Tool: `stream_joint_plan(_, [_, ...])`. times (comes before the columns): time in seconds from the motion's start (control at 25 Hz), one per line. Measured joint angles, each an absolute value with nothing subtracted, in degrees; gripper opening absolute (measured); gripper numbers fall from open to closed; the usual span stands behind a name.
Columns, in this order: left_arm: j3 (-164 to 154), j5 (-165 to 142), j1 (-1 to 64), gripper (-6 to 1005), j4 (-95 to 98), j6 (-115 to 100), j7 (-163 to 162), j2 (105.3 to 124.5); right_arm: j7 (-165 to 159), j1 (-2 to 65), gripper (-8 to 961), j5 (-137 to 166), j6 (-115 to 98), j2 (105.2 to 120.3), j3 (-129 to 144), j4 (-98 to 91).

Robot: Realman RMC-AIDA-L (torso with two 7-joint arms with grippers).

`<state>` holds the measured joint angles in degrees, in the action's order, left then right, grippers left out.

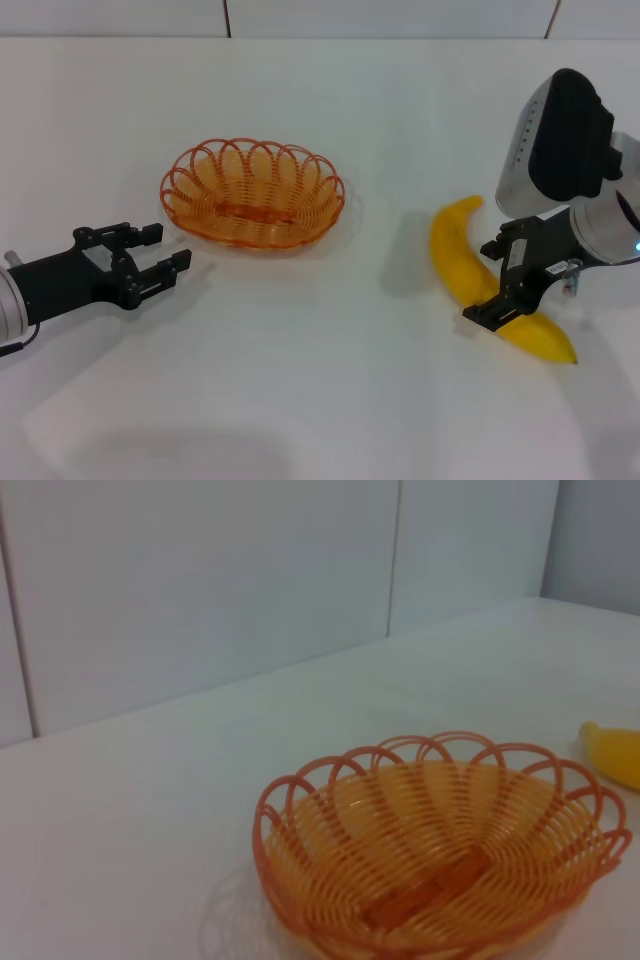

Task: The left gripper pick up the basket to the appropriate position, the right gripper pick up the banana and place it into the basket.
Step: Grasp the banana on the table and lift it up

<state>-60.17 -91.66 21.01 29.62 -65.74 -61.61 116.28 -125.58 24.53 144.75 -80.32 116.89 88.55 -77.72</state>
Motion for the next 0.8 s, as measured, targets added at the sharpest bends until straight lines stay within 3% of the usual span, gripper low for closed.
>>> stream_joint_plan(0.8, [-60.1,-91.7,21.2,538,29.6,-65.7,-61.6,116.28,-126.3,25.2,888,144.8,-80.4,116.89,88.3,-76.7])
